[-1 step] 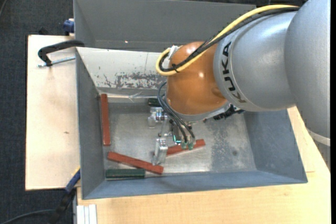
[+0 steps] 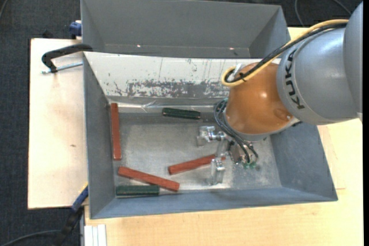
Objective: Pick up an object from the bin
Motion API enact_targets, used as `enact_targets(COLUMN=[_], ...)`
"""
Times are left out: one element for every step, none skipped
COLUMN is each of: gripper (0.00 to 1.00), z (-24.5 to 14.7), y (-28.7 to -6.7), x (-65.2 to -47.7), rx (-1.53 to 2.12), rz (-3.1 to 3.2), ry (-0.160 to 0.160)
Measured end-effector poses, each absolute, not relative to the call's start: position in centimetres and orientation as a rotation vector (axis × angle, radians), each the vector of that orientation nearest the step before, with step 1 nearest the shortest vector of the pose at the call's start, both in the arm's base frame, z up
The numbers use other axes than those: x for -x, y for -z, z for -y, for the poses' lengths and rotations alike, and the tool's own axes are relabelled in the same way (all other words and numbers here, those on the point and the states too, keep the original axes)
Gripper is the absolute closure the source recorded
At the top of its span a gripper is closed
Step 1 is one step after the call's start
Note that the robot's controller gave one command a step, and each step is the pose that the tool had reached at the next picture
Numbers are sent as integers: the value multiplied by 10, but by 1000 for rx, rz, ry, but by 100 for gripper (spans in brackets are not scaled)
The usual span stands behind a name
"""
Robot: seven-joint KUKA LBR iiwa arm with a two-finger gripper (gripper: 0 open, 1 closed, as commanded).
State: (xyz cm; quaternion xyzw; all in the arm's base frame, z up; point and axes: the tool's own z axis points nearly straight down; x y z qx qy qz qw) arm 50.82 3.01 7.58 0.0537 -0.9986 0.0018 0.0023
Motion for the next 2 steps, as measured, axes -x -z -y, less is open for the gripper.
enact_targets(gripper=[100, 100], z=[-36, -71], y=[-78, -213], x=[-509, -534], rx=[-178, -191], rz=[3136, 3151], ry=[2, 3])
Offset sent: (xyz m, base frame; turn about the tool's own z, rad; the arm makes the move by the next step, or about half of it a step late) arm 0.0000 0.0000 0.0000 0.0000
